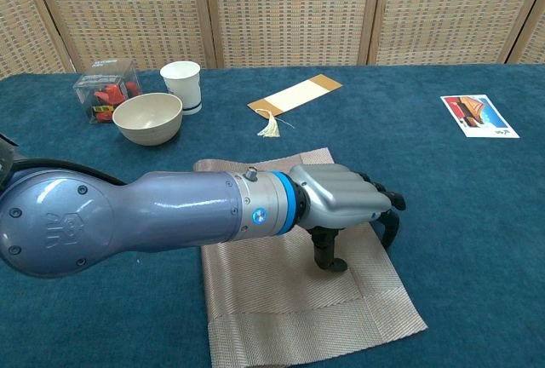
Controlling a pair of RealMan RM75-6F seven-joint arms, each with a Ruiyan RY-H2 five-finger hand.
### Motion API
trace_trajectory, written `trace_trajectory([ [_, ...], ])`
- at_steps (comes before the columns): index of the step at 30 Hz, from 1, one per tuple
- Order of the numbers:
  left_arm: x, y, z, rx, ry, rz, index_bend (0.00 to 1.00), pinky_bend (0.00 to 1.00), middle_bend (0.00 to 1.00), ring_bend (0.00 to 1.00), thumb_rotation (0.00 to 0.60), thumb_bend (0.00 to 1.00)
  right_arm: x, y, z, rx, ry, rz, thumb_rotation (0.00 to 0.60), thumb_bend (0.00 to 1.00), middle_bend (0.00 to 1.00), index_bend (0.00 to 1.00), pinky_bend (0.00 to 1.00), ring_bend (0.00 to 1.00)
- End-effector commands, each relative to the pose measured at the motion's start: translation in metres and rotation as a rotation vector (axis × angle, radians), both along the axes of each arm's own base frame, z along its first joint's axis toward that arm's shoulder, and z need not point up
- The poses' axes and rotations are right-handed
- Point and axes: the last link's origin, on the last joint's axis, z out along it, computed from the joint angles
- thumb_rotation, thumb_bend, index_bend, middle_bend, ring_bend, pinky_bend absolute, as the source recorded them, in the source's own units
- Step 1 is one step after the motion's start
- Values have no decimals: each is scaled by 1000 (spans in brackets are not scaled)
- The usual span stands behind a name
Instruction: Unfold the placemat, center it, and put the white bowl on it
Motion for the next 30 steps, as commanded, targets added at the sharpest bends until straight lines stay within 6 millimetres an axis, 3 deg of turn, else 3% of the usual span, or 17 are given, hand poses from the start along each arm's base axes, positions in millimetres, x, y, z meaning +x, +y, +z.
trace_trajectory([
  [1,1,0,0,7,-5,2,309,0,0,0,600,374,0,0,0,2,0,-1,600,0,0,71,0,0],
  [13,0,0,1,28,-24,20,418,0,0,0,600,374,0,1,1,2,-3,2,600,0,0,71,0,0],
  [18,-1,1,3,35,-31,24,533,0,0,0,600,374,1,1,0,4,-4,4,600,0,0,71,0,0],
  [23,-3,3,5,42,-31,28,556,0,0,0,600,378,1,1,0,4,-4,4,600,0,0,71,0,0],
  [28,-2,5,7,48,-39,35,567,0,0,0,600,431,1,1,0,4,-3,5,600,0,0,71,0,0],
  [30,-3,5,7,48,-38,36,578,0,0,0,600,525,1,1,0,5,-4,5,600,0,0,71,0,0],
])
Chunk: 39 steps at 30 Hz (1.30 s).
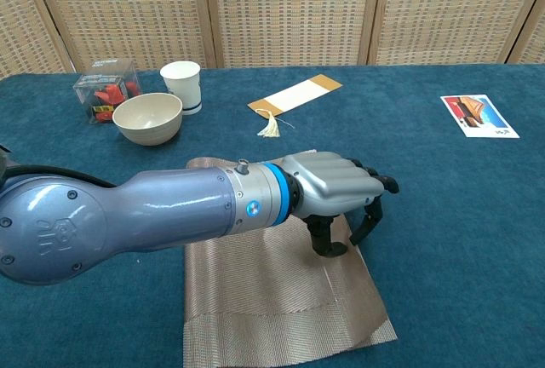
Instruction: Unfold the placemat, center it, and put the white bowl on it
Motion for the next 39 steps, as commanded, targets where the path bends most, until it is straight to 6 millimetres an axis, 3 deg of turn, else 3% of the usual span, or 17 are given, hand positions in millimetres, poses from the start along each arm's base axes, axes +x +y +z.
trace_trajectory([
  [1,0,0,0,-1,1,0,582,0,0,0,600,554,0,0,0,0,0,0,600,0,0,71,0,0],
  [3,-1,0,0,0,1,0,589,0,0,0,600,609,0,0,0,0,0,0,600,0,0,71,0,0],
  [10,0,-1,1,-1,-8,3,630,0,0,0,600,648,1,0,0,0,-2,3,600,0,0,71,0,0],
  [17,2,1,7,16,-39,8,675,0,0,0,600,807,1,0,1,-1,-4,6,600,0,0,71,0,0],
  [22,2,4,20,31,-72,13,675,0,0,0,600,818,2,1,1,-1,-6,11,600,0,0,71,0,0],
  [30,-20,7,70,88,-159,33,679,0,0,0,600,818,5,3,2,-4,-11,20,600,0,0,71,0,0],
  [34,-53,4,109,123,-199,63,682,0,0,0,600,818,7,3,1,0,-12,29,600,0,0,71,0,0],
  [39,-91,-3,143,154,-228,99,683,0,0,0,600,818,10,4,-1,7,-10,39,600,0,0,71,0,0],
])
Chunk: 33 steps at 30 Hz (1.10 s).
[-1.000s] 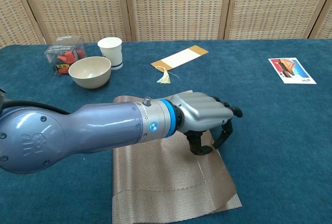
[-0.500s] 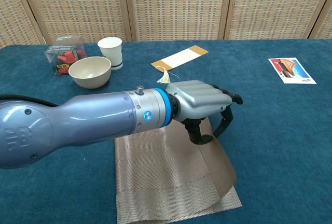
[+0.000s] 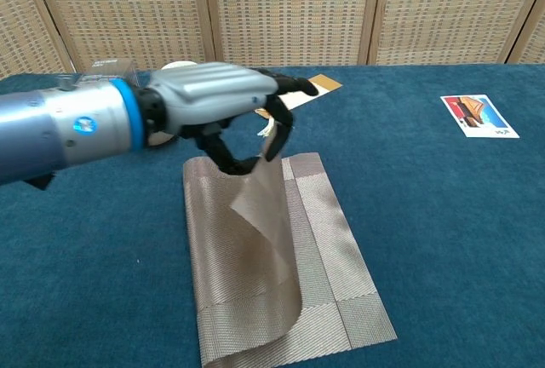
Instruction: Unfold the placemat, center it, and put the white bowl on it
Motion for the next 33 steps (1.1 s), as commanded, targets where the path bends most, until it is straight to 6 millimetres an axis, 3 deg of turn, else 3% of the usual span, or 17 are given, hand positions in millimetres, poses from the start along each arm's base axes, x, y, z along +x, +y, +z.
trace_trajectory([
  [1,-35,-13,29,12,-36,38,683,0,0,0,600,818,2,0,-1,4,2,5,600,0,0,71,0,0],
  [10,-88,-34,76,57,-91,91,684,0,0,0,600,817,7,2,-6,17,10,26,600,0,0,71,0,0],
  [14,-120,-46,93,75,-85,135,684,0,0,0,600,817,10,3,-8,20,12,37,600,0,0,71,0,0],
  [26,-214,-88,131,133,-26,337,685,0,0,0,600,818,18,7,-10,31,2,66,600,0,0,71,0,0],
  [33,-250,-111,148,185,-29,420,685,0,0,0,600,817,26,8,-13,46,-9,98,600,0,0,71,0,0],
])
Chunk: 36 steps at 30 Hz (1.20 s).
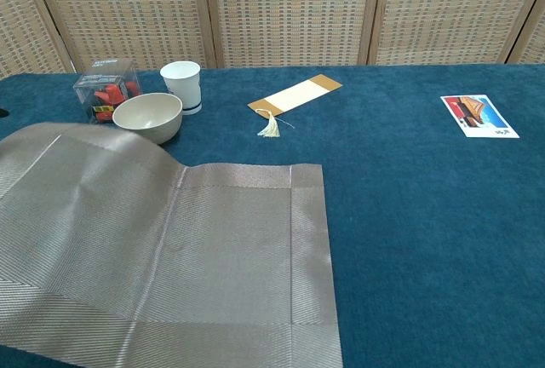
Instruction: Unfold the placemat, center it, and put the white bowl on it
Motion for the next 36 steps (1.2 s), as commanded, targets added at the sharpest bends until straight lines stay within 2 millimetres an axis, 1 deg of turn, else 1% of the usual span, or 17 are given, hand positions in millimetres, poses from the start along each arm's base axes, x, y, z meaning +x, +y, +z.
trace_trajectory([
  [1,-17,-11,8,25,8,38,685,0,0,0,600,817,3,1,-2,9,-4,13,600,0,0,71,0,0],
  [4,-28,-17,10,37,14,70,672,0,0,0,600,815,6,1,-4,17,-5,23,600,0,0,71,0,0],
  [5,-35,-19,11,47,17,91,611,0,0,0,600,793,7,2,-5,24,-5,28,600,0,0,71,0,0],
  [7,-43,-22,10,51,32,119,324,0,0,0,600,607,8,3,-6,31,-4,33,600,0,0,71,0,0],
  [8,-49,-24,8,41,51,139,141,0,0,0,600,426,9,3,-7,34,-3,35,600,0,0,71,0,0],
  [9,-54,-26,7,25,64,160,24,0,0,0,596,233,9,3,-8,36,-3,38,600,0,0,71,0,0],
  [10,-58,-29,5,7,66,181,0,0,0,0,587,138,10,4,-8,38,-3,41,600,0,0,71,0,0],
  [11,-60,-31,4,-8,59,203,0,0,0,0,565,44,11,4,-8,39,-4,44,600,0,0,71,0,0],
  [12,-62,-32,6,-14,51,220,0,0,0,0,540,2,12,5,-8,38,-5,48,600,0,0,71,0,0],
  [14,-65,-34,10,-10,29,239,0,0,0,0,515,0,13,6,-8,36,-7,53,600,0,0,71,0,0],
  [19,-65,-39,29,29,-14,219,0,0,0,0,514,0,16,9,-6,31,-11,64,600,0,0,71,0,0],
  [22,-58,-39,38,51,-53,186,0,0,0,0,514,0,16,10,-5,31,-13,66,600,0,0,71,0,0],
  [25,-48,-35,44,82,-69,149,0,0,0,0,514,0,16,10,-5,32,-13,66,600,0,0,71,0,0],
  [28,-33,-32,47,81,-111,134,0,0,0,0,515,0,15,10,-5,31,-13,64,600,0,0,71,0,0],
  [31,-24,-30,53,110,-144,128,0,0,0,0,535,0,15,11,-4,29,-15,66,600,0,0,71,0,0],
  [33,-18,-28,57,142,-154,135,0,0,0,0,570,0,16,11,-5,31,-11,69,600,0,0,71,0,0],
  [36,-10,-25,62,195,-157,142,0,0,0,0,598,0,16,11,-7,46,-4,77,600,0,0,71,0,0],
])
